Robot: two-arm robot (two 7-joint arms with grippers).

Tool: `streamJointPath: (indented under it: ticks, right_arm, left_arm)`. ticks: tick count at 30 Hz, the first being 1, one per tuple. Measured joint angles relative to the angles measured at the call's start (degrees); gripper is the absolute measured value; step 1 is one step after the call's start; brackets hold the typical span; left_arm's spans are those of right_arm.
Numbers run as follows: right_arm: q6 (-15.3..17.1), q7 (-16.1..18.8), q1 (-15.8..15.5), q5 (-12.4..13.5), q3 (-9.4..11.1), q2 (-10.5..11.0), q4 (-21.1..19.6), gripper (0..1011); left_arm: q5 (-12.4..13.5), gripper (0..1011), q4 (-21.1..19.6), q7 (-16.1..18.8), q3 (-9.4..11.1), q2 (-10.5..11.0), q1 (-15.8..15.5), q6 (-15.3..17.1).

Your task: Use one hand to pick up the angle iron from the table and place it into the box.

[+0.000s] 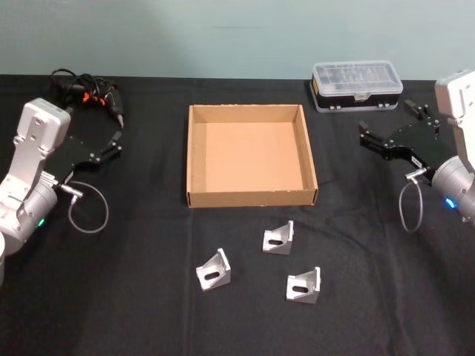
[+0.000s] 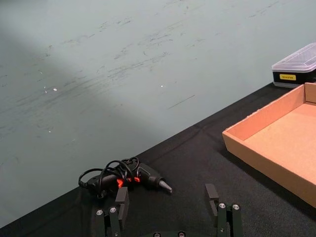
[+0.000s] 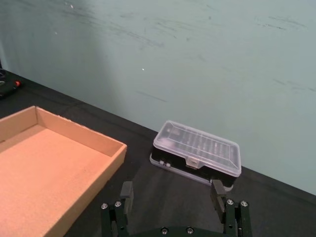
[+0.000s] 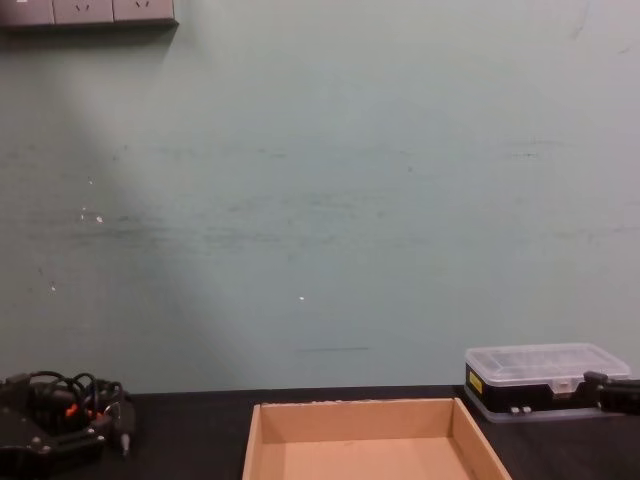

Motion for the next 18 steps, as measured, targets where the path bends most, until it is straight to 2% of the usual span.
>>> streamJointPath:
  ticks: [6,12,18]
  right_arm:
    - [0.5,2.9,0.2,0.7,1.1,0.2,-1.5,1000]
    - [4.1,6.7,-1.2,2.8,2.9,1.9,-6.5,1000]
    - [8.5,11.3,-3.3,6.5,5.6,4.5,-13.2,1000]
  left_arm:
    - [0.0,1000,0.0,0.0,0.0,0.0,0.0,0.0]
    - [0.0,1000,0.0,0.0,0.0,0.0,0.0,0.0]
    - [0.0,1000,0.0,0.0,0.0,0.0,0.0,0.0]
